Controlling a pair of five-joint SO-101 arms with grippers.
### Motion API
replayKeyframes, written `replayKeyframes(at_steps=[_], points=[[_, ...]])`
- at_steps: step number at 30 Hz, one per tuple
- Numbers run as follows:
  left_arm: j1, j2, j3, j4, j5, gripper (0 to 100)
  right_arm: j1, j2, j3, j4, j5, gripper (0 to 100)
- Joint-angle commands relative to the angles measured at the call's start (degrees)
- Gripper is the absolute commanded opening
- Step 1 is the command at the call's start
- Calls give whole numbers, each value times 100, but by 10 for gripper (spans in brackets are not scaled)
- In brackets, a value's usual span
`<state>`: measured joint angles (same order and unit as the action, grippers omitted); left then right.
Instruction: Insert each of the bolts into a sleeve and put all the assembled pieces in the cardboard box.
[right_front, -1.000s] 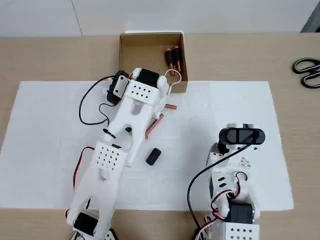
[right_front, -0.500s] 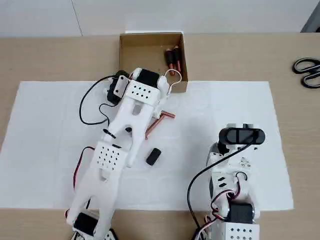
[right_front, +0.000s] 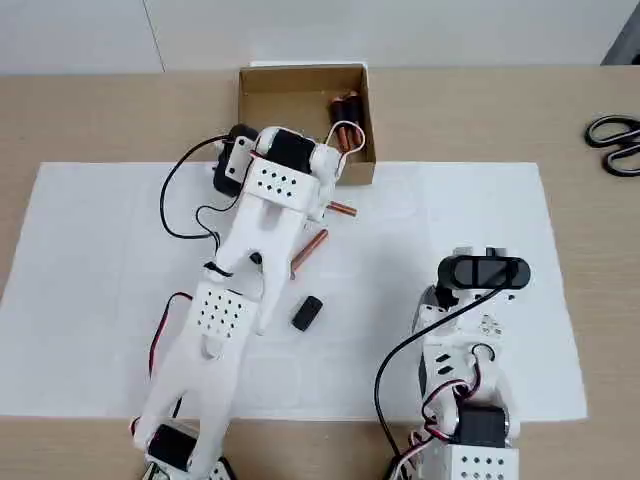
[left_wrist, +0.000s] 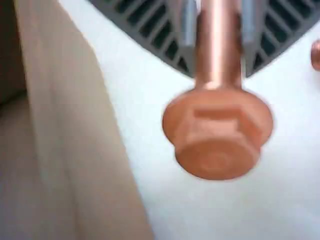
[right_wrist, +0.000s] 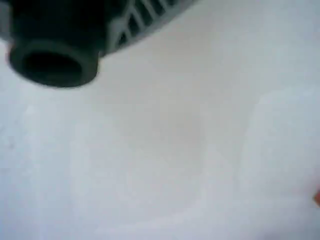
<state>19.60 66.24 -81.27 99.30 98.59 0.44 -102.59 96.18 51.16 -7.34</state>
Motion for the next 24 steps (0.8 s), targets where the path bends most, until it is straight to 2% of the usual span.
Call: replayKeyframes(at_steps=[1, 6, 8, 11, 15, 20, 24], points=[[281, -149, -303, 105, -211, 6, 66, -127, 26, -22, 0, 5], [615, -158, -1024, 105, -818, 6, 66, -127, 26, -22, 0, 5], [703, -220, -1543, 105, -1415, 6, 66, -127, 26, -22, 0, 5], [870, -800, -1473, 114, -2189, 6, 66, -127, 26, -22, 0, 5], [738, -1530, -1481, 105, -3068, 6, 66, -127, 26, -22, 0, 5], [686, -2119, -1464, 114, -4712, 6, 40, -127, 26, -31, -9, 5], [712, -2611, -1481, 123, -5609, 6, 22, -136, 26, -198, 0, 5]])
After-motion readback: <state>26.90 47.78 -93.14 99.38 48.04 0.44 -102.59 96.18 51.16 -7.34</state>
